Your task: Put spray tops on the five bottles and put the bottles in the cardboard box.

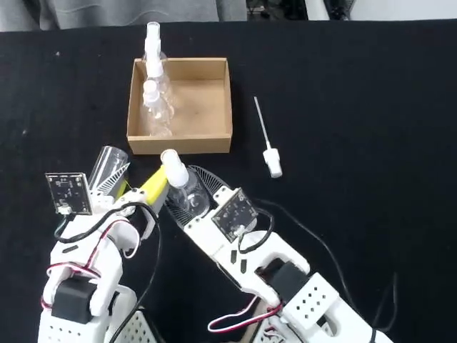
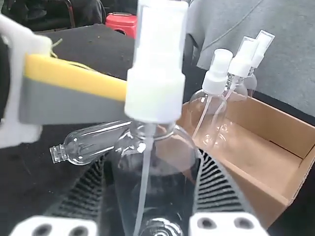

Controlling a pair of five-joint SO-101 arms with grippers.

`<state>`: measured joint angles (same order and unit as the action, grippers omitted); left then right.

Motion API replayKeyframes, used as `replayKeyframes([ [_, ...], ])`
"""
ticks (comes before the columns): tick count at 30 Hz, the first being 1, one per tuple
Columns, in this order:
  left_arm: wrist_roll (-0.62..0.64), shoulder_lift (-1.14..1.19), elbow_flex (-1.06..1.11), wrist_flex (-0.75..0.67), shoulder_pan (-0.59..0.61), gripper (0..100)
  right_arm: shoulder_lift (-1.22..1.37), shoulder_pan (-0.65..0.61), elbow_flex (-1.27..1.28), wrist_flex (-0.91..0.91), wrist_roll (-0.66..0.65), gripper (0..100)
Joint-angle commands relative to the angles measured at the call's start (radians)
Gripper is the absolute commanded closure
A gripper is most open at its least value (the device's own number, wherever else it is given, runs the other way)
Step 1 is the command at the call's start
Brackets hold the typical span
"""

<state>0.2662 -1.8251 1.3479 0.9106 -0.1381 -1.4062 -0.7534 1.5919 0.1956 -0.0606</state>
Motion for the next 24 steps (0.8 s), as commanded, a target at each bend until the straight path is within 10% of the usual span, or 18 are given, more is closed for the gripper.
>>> replayKeyframes([
  [1,-0.015,0.000,-0.050,0.011,-0.030,76,-0.022,-0.012,-0.036,-0.029,0.000,90.6],
  [24,-0.080,0.000,-0.061,0.031,-0.093,76,-0.015,0.048,-0.035,-0.029,0.000,90.6],
])
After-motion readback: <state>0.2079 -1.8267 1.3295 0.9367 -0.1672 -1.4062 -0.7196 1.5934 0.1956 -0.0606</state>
